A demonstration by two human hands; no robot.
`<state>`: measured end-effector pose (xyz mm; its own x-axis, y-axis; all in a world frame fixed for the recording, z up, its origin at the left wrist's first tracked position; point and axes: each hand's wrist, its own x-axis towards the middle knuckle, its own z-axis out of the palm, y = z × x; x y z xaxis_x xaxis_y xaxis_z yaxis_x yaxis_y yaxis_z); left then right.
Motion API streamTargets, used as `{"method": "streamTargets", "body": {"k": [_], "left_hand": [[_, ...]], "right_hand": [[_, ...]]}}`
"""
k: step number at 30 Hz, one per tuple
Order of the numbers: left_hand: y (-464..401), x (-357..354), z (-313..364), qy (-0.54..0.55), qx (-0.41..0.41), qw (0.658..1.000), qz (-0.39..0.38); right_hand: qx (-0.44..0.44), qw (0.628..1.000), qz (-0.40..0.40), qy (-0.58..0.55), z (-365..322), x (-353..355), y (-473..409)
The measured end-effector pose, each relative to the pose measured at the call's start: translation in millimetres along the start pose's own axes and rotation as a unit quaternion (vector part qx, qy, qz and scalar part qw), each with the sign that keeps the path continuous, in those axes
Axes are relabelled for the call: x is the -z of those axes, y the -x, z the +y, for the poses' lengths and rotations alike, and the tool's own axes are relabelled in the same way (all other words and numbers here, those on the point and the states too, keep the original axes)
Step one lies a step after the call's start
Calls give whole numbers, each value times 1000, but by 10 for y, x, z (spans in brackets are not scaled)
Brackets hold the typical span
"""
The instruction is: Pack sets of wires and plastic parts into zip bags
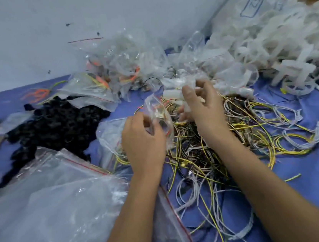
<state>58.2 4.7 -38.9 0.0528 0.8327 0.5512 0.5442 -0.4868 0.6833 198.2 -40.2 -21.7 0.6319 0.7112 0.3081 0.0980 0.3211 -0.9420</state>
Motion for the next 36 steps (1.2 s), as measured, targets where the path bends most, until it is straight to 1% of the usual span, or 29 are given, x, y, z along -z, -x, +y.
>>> {"method": "streamTargets", "body": {"k": [2, 4, 7, 9, 11, 13, 17, 20, 24, 26, 27, 29, 31, 33, 36], "left_hand": [[-21, 4, -38, 59, 28, 998, 9], [-22, 2, -35, 106, 47, 993, 14], [0, -11, -10, 164, 75, 983, 29], [12, -15, -13, 180, 79, 979, 55], [18, -3, 3, 187, 76, 976, 86], [26, 18, 39, 188, 49, 975, 105], [66, 43, 78, 131, -70, 984, 101], [85, 52, 98, 101, -127, 981, 105], [93, 61, 96, 84, -140, 982, 94], [86, 68, 91, 86, -130, 984, 89], [83, 72, 92, 89, -127, 984, 88], [78, 77, 97, 95, -120, 984, 91], [71, 77, 97, 102, -111, 983, 104], [70, 75, 94, 111, -103, 982, 109], [92, 73, 107, 114, -117, 982, 99]], "right_hand": [[31, 999, -35, -7, 24, -10, 55], [43, 995, -90, -9, 26, -26, 104], [55, 986, -152, 36, 25, -63, 149], [57, 986, -145, 66, 18, -72, 157], [68, 982, -115, 135, 11, -48, 143], [99, 965, -110, 217, 16, -19, 136], [200, 920, -152, 300, 35, -23, 149], [239, 900, -173, 320, 26, -31, 141], [277, 890, -191, 309, 20, -59, 163], [252, 909, -199, 265, 1, -62, 183], [211, 928, -208, 227, -9, -65, 196], [104, 960, -236, 111, -23, -77, 222], [25, 970, -240, -10, -32, -86, 246], [-7, 974, -220, -60, -52, -96, 265], [-36, 985, -153, -75, -58, -150, 291]]}}
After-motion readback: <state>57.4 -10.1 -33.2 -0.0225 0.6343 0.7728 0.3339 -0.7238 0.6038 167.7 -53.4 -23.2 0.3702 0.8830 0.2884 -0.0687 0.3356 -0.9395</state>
